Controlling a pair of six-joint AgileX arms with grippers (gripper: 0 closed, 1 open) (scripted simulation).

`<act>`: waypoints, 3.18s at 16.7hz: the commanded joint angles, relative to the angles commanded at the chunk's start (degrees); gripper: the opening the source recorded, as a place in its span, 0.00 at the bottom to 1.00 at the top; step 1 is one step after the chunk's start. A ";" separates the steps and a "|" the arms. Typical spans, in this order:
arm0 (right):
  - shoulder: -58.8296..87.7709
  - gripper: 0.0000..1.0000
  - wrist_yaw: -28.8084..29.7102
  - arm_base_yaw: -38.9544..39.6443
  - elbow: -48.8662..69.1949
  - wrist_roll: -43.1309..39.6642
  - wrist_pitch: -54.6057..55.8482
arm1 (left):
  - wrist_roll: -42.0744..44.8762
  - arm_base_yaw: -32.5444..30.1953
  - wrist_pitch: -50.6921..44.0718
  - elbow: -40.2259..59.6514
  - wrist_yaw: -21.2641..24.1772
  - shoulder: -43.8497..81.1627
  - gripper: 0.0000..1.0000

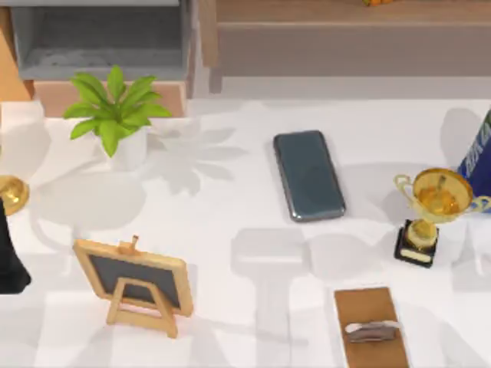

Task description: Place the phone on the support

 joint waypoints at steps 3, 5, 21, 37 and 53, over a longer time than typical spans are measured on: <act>0.50 1.00 -0.18 0.38 0.50 -0.01 -0.32 | 0.00 0.00 0.00 0.00 0.00 0.00 1.00; 3.04 1.00 -1.00 2.16 3.10 0.04 -2.04 | 0.00 0.00 0.00 0.00 0.00 0.00 1.00; 74.69 1.00 -8.74 25.73 82.68 11.42 -44.67 | 0.00 0.00 0.00 0.00 0.00 0.00 1.00; 144.32 1.00 0.07 29.24 137.78 20.71 -79.70 | 0.00 0.00 0.00 0.00 0.00 0.00 1.00; 147.46 1.00 0.80 28.79 126.29 21.17 -67.14 | 0.00 0.00 0.00 0.00 0.00 0.00 1.00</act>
